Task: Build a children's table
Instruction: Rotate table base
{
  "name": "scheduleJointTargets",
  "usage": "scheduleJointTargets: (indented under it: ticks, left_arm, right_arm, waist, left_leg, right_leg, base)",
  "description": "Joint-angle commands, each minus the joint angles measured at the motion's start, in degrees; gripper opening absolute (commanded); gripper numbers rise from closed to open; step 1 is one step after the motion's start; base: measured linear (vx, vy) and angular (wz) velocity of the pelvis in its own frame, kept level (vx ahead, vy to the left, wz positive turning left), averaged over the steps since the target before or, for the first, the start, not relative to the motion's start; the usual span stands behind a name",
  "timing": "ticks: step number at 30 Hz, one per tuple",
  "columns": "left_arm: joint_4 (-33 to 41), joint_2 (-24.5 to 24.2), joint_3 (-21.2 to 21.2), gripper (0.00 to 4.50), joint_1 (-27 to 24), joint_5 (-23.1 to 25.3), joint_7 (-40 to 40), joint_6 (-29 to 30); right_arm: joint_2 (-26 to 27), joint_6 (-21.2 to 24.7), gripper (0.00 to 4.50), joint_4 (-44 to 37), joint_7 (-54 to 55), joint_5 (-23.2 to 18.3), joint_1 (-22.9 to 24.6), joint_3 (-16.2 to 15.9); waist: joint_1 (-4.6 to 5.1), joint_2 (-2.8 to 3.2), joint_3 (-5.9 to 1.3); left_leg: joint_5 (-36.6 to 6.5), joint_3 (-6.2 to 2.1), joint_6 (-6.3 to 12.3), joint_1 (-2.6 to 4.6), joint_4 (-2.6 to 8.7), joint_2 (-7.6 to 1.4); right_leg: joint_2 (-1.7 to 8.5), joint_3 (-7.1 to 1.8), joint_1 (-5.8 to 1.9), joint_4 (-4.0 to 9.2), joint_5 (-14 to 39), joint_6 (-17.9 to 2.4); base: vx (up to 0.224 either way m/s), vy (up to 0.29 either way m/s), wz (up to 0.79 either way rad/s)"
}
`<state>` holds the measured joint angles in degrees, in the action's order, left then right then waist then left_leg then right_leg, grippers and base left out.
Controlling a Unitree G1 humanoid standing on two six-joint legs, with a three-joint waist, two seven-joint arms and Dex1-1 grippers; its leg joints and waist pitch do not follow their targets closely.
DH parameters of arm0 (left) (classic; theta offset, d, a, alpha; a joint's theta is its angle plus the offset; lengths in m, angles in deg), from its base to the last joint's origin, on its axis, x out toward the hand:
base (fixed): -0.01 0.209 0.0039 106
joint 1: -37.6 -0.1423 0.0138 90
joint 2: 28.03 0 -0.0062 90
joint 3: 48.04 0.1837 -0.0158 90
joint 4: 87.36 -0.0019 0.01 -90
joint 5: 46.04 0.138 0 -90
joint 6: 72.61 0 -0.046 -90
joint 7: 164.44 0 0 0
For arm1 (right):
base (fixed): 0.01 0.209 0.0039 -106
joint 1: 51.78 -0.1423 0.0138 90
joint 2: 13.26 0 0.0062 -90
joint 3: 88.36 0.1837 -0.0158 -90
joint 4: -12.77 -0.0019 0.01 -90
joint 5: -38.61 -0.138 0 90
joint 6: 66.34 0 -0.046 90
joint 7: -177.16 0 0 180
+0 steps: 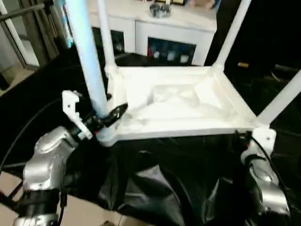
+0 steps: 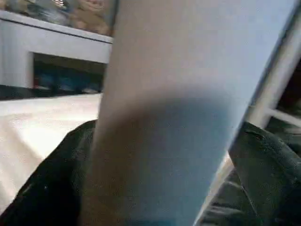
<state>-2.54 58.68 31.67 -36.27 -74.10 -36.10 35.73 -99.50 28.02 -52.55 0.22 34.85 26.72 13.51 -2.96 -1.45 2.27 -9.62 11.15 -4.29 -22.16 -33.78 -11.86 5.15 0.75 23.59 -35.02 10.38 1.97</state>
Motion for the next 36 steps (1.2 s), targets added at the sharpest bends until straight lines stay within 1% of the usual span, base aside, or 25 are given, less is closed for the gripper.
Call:
scheduleJointTargets:
  ticks: [1, 2, 3, 4, 5, 6, 7, 8, 9, 10, 12, 13, 14, 15, 16, 17, 19, 20, 22, 23, 24, 26, 29, 32, 36]
  left_arm:
    - [5.45, -2.01, 3.41, 4.45, -1.78, -4.41, -5.78, 6.09]
    - [8.09, -4.21, 4.72, 4.45, -3.51, -6.99, -8.8, 9.87]
    - [9.16, -5.43, 5.24, 4.45, -4.24, -8.4, -10.53, 11.84]
    - [10.51, -6.56, 5.76, 4.45, -5.06, -9.56, -11.73, 13.51]
    - [10.51, -6.56, 5.76, 4.45, -5.06, -9.56, -11.73, 13.51]
    - [12.83, -8.15, 6.52, 4.45, -6.33, -11.48, -13.06, 16.01]
    - [12.83, -8.15, 6.52, 4.45, -6.33, -11.48, -13.06, 16.01]
    - [15.11, -9.22, 6.99, 4.45, -7.38, -13.27, -13.38, 18.21]
    - [16.73, -9.76, 7.15, 4.45, -8.01, -14.58, -13.39, 19.85]
    - [17.8, -10.09, 7.21, 4.45, -8.36, -15.44, -13.36, 21.03]
    - [21.2, -10.63, 7.47, 4.45, -9.74, -18.14, -12.97, 23.69]
    - [22.65, -10.5, 7.76, 4.45, -10.4, -19.36, -12.76, 24.42]
    - [24.12, -10.4, 7.88, 4.45, -10.93, -20.9, -12.55, 25.55]
    - [24.28, -10.35, 7.89, 4.45, -10.97, -21.1, -12.52, 25.68]
    - [25.02, -9.61, 8.06, 4.45, -10.86, -22.02, -11.84, 26.13]
    - [25.35, -9.12, 8.15, 4.45, -10.66, -22.54, -11.39, 26.39]
    - [26.09, -7.24, 9.33, 4.45, -10.26, -22.37, -10.01, 26.26]
    - [26.34, -6.2, 9.86, 4.45, -10.16, -22.67, -9.43, 26.27]
    - [26.79, -5.08, 10.53, 4.45, -10.15, -23.3, -8.75, 26.39]
    - [27.04, -4.63, 10.91, 4.45, -10.14, -23.51, -8.31, 26.71]
    - [27.17, -4.41, 11.34, 4.45, -10.08, -23.49, -8.2, 26.93]
    - [27.1, -4.08, 11.91, 4.45, -9.96, -22.95, -7.98, 26.79]
    - [26.9, -2.94, 12.77, 4.45, -9.32, -22.37, -6.35, 26.52]
    - [26.2, -1.72, 12.87, 4.45, -8.51, -22.39, -5.79, 26.11]
    - [20.53, 1.26, 15.62, 4.45, -4.34, -14.74, -2.94, 20.07]
  right_arm:
    - [-1.11, 0.27, 3.8, 3.26, -3.01, 0.38, -2.13, -1.34]
    - [-1.53, -0.84, 3.8, 6.22, -4.42, 0.68, -4.1, -1.94]
    - [-1.62, -1.39, 3.8, 7.62, -5.33, 0.91, -5.3, -2.19]
    - [-1.68, -1.57, 3.8, 8.64, -6.06, 1.14, -6.31, -2.51]
    - [-1.68, -1.57, 3.8, 8.64, -6.06, 1.14, -6.31, -2.51]
    - [-1.74, -1.5, 3.8, 10.0, -7.45, 1.24, -7.77, -3.07]
    - [-1.74, -1.5, 3.8, 10.0, -7.45, 1.24, -7.77, -3.07]
    - [-1.86, -1.35, 3.8, 11.11, -8.92, 1.28, -8.97, -3.79]
    - [-1.95, -1.38, 3.8, 11.89, -9.58, 1.47, -9.68, -4.34]
    - [-2.02, -1.44, 3.8, 12.48, -9.96, 1.64, -10.19, -4.71]
    - [-1.93, -1.42, 3.8, 14.05, -11.65, 2.17, -11.59, -6.21]
    - [-1.56, -1.57, 3.8, 14.67, -12.65, 2.28, -12.3, -6.89]
    - [-1.12, -2.19, 3.8, 16.14, -13.92, 2.36, -13.42, -7.39]
    - [-1.04, -2.25, 3.8, 16.32, -14.1, 2.35, -13.57, -7.44]
    - [-0.48, -2.32, 3.8, 16.73, -15.34, 2.41, -14.27, -8.15]
    - [-0.13, -2.34, 3.8, 16.99, -16.11, 2.48, -14.74, -8.58]
    - [1.52, -2.53, 3.8, 17.94, -19.28, 2.97, -16.46, -10.6]
    - [2.49, -2.83, 3.8, 18.35, -21.01, 3.13, -17.32, -11.7]
    - [3.82, -2.91, 3.8, 19.03, -23.26, 2.86, -18.43, -12.87]
    - [4.49, -2.88, 3.8, 19.34, -24.86, 2.59, -18.91, -13.53]
    - [5.01, -2.9, 3.8, 19.65, -26.11, 2.46, -19.3, -14.13]
    - [5.46, -2.97, 3.8, 20.08, -27.21, 2.61, -19.67, -14.8]
    - [6.04, -5.62, 3.8, 23.3, -28.4, 4.7, -21.33, -16.57]
    - [6.68, -6.23, 3.8, 25.05, -28.9, 4.24, -22.54, -16.13]
    - [5.94, -7.27, 3.8, 26.8, -24.96, 4.82, -23.87, -14.92]
  waist:
    - [0.16, 0.78, -3.33]
    - [0.12, 0.8, -3.4]
    - [0.35, 1.07, -3.36]
    - [0.45, 1.02, -3.35]
    - [0.56, 0.78, -3.25]
    - [0.63, 0.6, -3.31]
    - [0.77, 0.66, -3.2]
    - [0.9, 0.36, -3.12]
    - [0.91, 0.45, -3.2]
    - [1.02, 0.17, -3.14]
    - [1.04, 0.29, -2.96]
    - [1.05, 0.33, -3.02]
    - [1.16, 0.1, -2.99]
    - [1.21, 0.09, -3.04]
    - [1.16, 0.17, -3.01]
    - [1.21, 0.03, -3.01]
    - [1.31, 0.04, -2.98]
    - [1.59, 0.01, -3.03]
    - [1.86, -0.17, -3.02]
    - [2.09, -0.09, -3.06]
    - [2.38, -0.51, -3.06]
    - [2.26, -0.22, -3.05]
    - [2.22, -0.38, -3.09]
    - [2.19, -0.37, -3.17]
    - [1.7, -0.35, -3.12]
  left_leg:
    - [-17.05, -0.19, -0.94, 1.15, 4.03, -0.13]
    - [-16.59, -0.11, -0.81, 1.29, 3.92, -0.19]
    - [-16.21, -0.2, -0.85, 1.12, 4.01, -0.09]
    - [-16.14, -0.1, -0.83, 1.19, 3.94, -0.08]
    - [-15.89, -0.02, -0.51, 1.22, 3.9, -0.08]
    - [-15.59, -0.04, -0.44, 1.17, 3.85, -0.11]
    - [-15.44, -0.02, -0.32, 1.01, 3.97, -0.07]
    - [-15.87, 0.04, -0.36, 1.11, 3.92, -0.17]
    - [-16.06, -0.06, -0.59, 1.09, 3.9, -0.17]
    - [-16.02, -0.04, -0.49, 1.02, 3.94, -0.15]
    - [-17.0, 0.03, -0.72, 1.22, 3.96, -0.22]
    - [-16.94, 0.01, -0.83, 1.26, 3.88, -0.18]
    - [-17.11, -0.04, -0.87, 1.09, 3.95, -0.23]
    - [-16.51, -0.04, -0.87, 0.97, 3.93, -0.19]
    - [-16.43, -0.01, -0.91, 1.06, 3.92, -0.17]
    - [-16.46, 0.07, -0.81, 1.19, 3.83, -0.19]
    - [-16.85, -0.03, -0.94, 1.05, 3.94, -0.23]
    - [-17.13, -0.04, -1.05, 0.91, 3.9, -0.24]
    - [-16.97, -0.15, -1.21, 0.75, 3.98, -0.26]
    - [-16.79, -0.24, -1.24, 0.74, 3.98, -0.25]
    - [-17.0, -0.25, -1.05, 0.69, 3.95, -0.31]
    - [-17.35, -0.18, -0.94, 1.08, 3.88, -0.38]
    - [-16.71, -0.03, -0.89, 1.15, 3.76, -0.44]
    - [-16.14, -0.06, -0.92, 1.16, 3.75, -0.4]
    - [-15.51, 0.08, -0.49, 1.42, 3.65, -0.44]
  right_leg:
    - [0.64, -0.59, -1.78, 3.78, 9.69, -8.68]
    - [0.66, -0.59, -1.74, 3.57, 9.01, -9.38]
    - [0.57, -0.48, -1.95, 3.41, 8.5, -10.06]
    - [0.48, -0.5, -1.91, 3.42, 8.24, -10.28]
    - [0.47, -0.55, -1.94, 3.41, 7.92, -10.71]
    - [0.6, -0.53, -2.09, 3.22, 8.27, -11.0]
    - [0.59, -0.57, -2.22, 3.44, 8.73, -10.82]
    - [0.59, -0.61, -2.13, 3.56, 9.73, -10.5]
    - [0.72, -0.6, -2.23, 3.39, 10.75, -10.49]
    - [0.67, -0.6, -2.24, 3.58, 11.31, -10.31]
    - [0.64, -0.66, -1.96, 3.76, 13.5, -10.04]
    - [0.62, -0.66, -1.9, 3.69, 13.64, -10.02]
    - [0.63, -0.63, -2.0, 3.65, 13.99, -10.0]
    - [0.67, -0.64, -2.09, 3.63, 13.84, -9.8]
    - [0.59, -0.65, -1.98, 3.67, 13.82, -9.69]
    - [0.49, -0.71, -1.86, 3.68, 13.43, -9.75]
    - [0.57, -0.68, -1.98, 3.77, 14.28, -9.61]
    - [0.6, -0.7, -1.95, 3.7, 14.46, -9.64]
    - [0.65, -0.67, -2.09, 3.75, 14.74, -9.36]
    - [0.67, -0.66, -2.14, 3.71, 14.66, -9.36]
    - [0.61, -0.66, -2.09, 3.71, 14.78, -9.58]
    - [0.62, -0.76, -1.81, 3.77, 14.67, -9.99]
    - [0.64, -0.8, -1.74, 3.67, 13.44, -10.89]
    - [0.53, -0.79, -1.92, 3.49, 12.06, -11.15]
    - [0.5, -0.85, -1.78, 3.72, 11.31, -10.73]
  base:
    - [0.0, 0.0, 0.0]
    - [0.0, 0.0, 0.0]
    - [0.0, 0.0, 0.0]
    - [0.0, 0.0, 0.0]
    - [0.0, 0.0, 0.0]
    - [0.0, 0.0, 0.0]
    - [0.0, 0.0, 0.0]
    - [0.0, 0.0, 0.0]
    - [0.0, 0.0, 0.0]
    - [0.0, 0.0, 0.0]
    - [0.0, 0.0, 0.0]
    - [0.0, 0.0, 0.0]
    - [0.0, 0.0, 0.0]
    - [0.0, 0.0, 0.0]
    - [0.0, 0.0, 0.0]
    - [0.0, 0.0, 0.0]
    - [0.0, 0.0, 0.0]
    - [0.0, 0.0, 0.0]
    - [0.0, 0.0, 0.0]
    - [0.0, 0.0, 0.0]
    - [0.0, 0.0, 0.0]
    - [0.0, 0.0, 0.0]
    - [0.0, 0.0, 0.0]
    - [0.0, 0.0, 0.0]
    - [0.0, 0.0, 0.0]
